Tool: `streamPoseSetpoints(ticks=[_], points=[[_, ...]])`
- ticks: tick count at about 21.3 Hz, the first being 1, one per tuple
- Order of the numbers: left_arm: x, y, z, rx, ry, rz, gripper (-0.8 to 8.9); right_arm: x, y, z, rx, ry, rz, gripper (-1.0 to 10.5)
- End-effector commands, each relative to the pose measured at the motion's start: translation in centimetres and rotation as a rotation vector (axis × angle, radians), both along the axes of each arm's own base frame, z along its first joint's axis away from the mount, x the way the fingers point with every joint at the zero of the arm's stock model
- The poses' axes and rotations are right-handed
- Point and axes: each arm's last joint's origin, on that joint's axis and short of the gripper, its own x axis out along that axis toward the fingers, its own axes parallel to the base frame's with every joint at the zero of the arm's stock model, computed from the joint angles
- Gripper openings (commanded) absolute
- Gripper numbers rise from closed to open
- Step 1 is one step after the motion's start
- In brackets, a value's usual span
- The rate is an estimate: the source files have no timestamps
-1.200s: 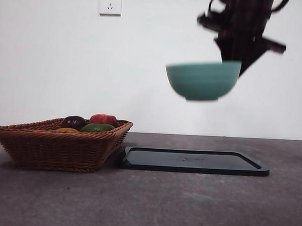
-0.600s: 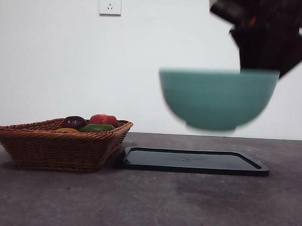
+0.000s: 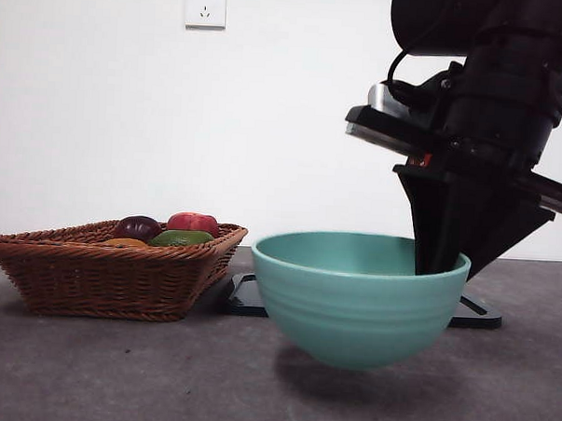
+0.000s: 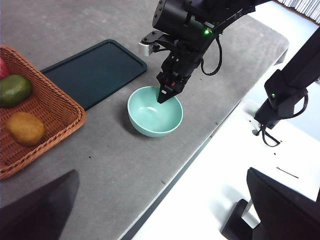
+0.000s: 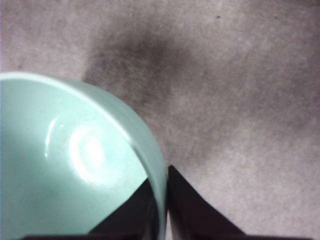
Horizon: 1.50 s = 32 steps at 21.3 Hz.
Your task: Pick up the wifruite, put it on the bowl, pick up the plate, put it on desk
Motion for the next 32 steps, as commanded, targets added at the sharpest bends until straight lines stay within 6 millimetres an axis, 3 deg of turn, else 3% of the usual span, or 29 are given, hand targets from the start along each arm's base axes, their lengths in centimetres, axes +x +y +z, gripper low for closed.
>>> streamPoseSetpoints(ticks=[1, 5, 14, 18, 24, 28, 32], points=[[-0.1, 0.1, 0.4, -0.014, -0.024, -0.009, 6.56, 0.3, 0.5, -0.8, -0.017, 0.038, -0.022, 0.1], [-0.1, 0.1, 0.4, -0.013, -0.022, -0.009, 6.56, 0.5, 0.8, -1.8, -0.039, 0.070, -0.025, 0.1], [-0.1, 0.1, 0.4, -0.013, -0.021, -0.009, 6.56, 0.2, 0.7, -1.9, -0.061, 0.094, -0.022, 0.3], [-0.1, 0.1, 0.4, -0.012, -0.019, -0.008, 6.56, 0.1, 0.5, -1.3, -0.081, 0.072, -0.026, 4.7], [-0.2, 0.1, 0.3, -0.009, -0.013, -0.008, 6.56, -1.6, -0.8, 3.9, -0.009, -0.038, 0.001, 6.3], [-0.1, 0.1, 0.4, -0.012, -0.019, -0.009, 6.56, -5.7, -3.2, 8.6, 0.080, -0.160, 0.060, 6.3], [-0.1, 0.1, 0.5, -0.016, -0.027, -0.009, 6.56, -11.0, -7.0, 12.2, 0.196, -0.307, 0.103, 6.3]])
